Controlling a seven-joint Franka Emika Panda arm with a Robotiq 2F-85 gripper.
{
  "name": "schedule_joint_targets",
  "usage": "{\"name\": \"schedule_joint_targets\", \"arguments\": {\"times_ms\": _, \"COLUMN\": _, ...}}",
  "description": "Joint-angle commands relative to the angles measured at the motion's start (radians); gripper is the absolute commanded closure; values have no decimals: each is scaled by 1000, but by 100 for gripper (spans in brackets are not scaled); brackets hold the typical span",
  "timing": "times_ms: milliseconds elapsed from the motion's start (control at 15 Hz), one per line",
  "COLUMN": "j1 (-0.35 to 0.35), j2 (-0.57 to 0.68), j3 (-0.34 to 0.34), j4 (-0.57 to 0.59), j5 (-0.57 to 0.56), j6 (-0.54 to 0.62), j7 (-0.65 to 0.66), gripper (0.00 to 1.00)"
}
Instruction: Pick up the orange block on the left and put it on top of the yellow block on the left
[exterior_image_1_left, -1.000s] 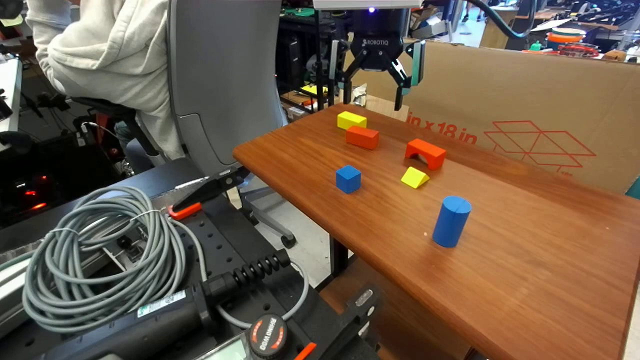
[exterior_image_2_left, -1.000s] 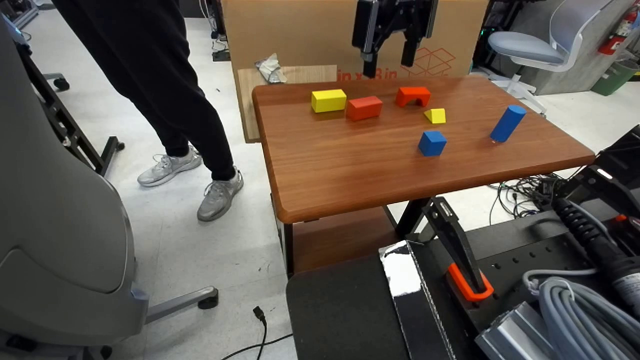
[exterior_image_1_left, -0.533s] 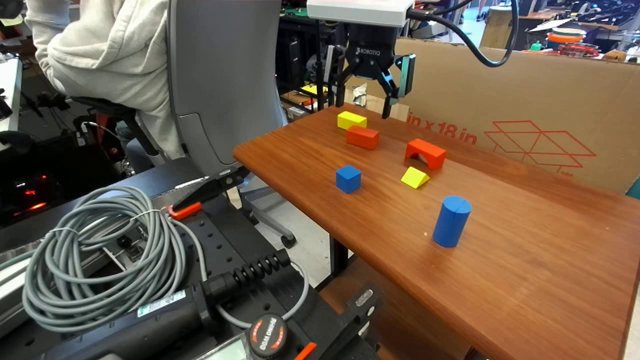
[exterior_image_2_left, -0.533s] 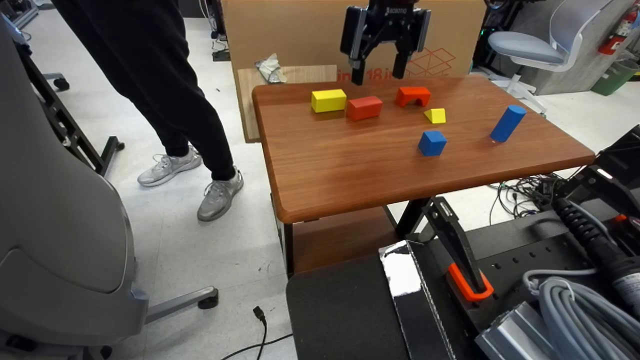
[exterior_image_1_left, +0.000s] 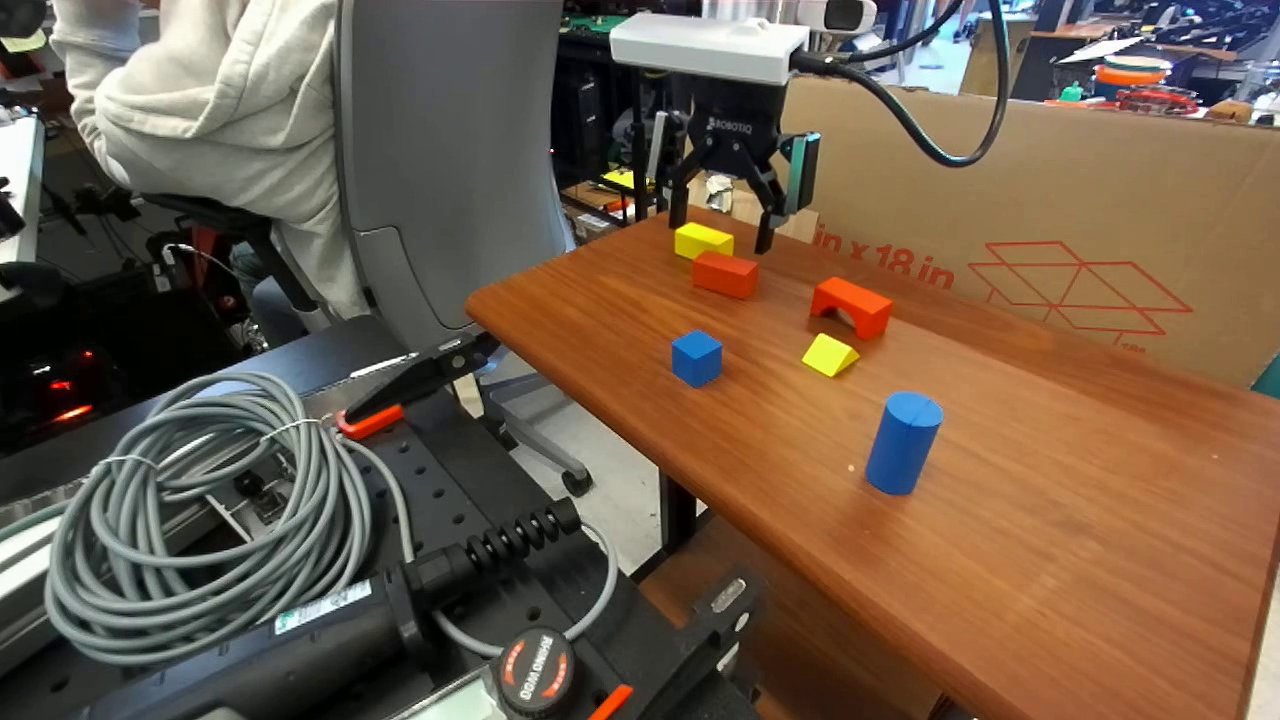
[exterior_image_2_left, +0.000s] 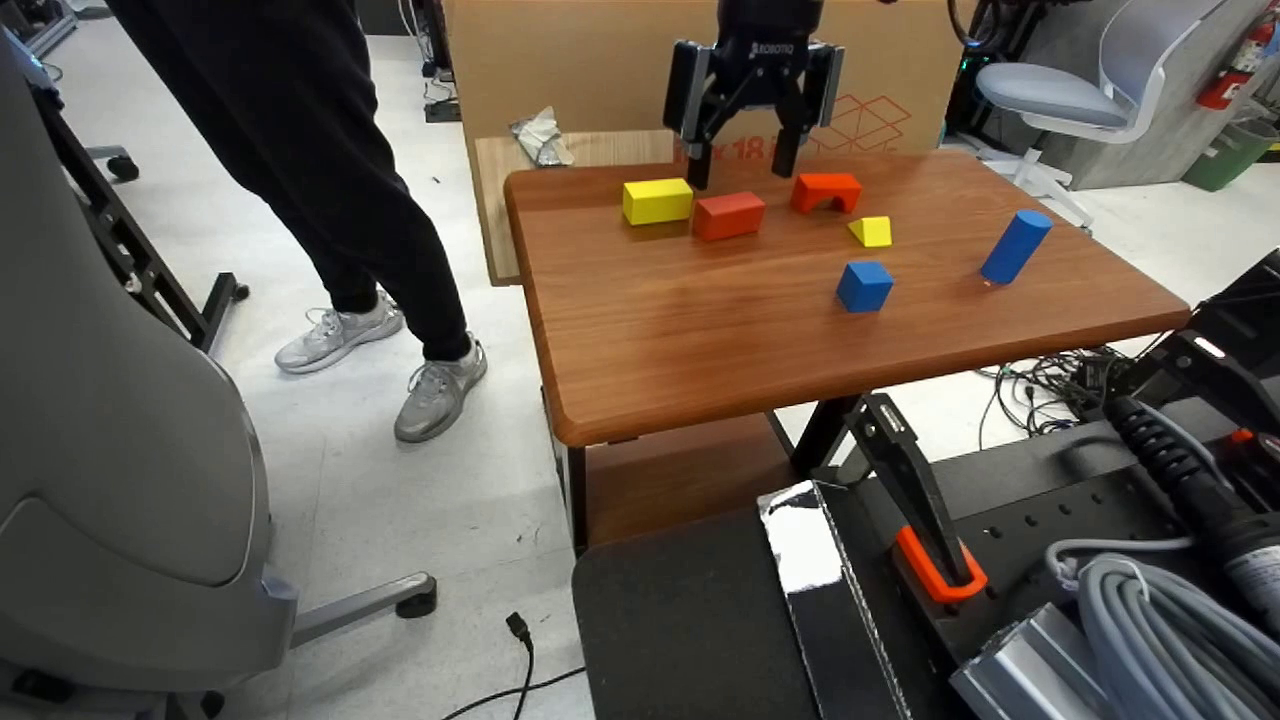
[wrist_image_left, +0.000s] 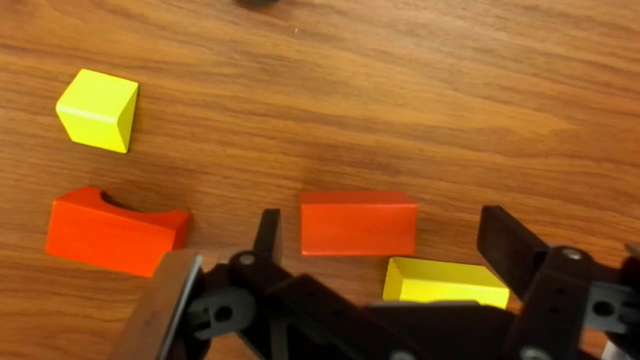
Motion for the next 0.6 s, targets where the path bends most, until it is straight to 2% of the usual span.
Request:
{"name": "schedule_joint_targets", "arguments": {"times_ms": 0, "j1": 33, "j2": 47, "j3": -30, "j4": 62, "j5": -16, "j6": -11, "j7": 37, "gripper": 0}}
{"name": "schedule_joint_targets", "arguments": {"times_ms": 533, "j1": 59, "j2": 95, "j3": -56, "j4": 114, "j5": -44, "j6": -31, "j7": 59, "gripper": 0}}
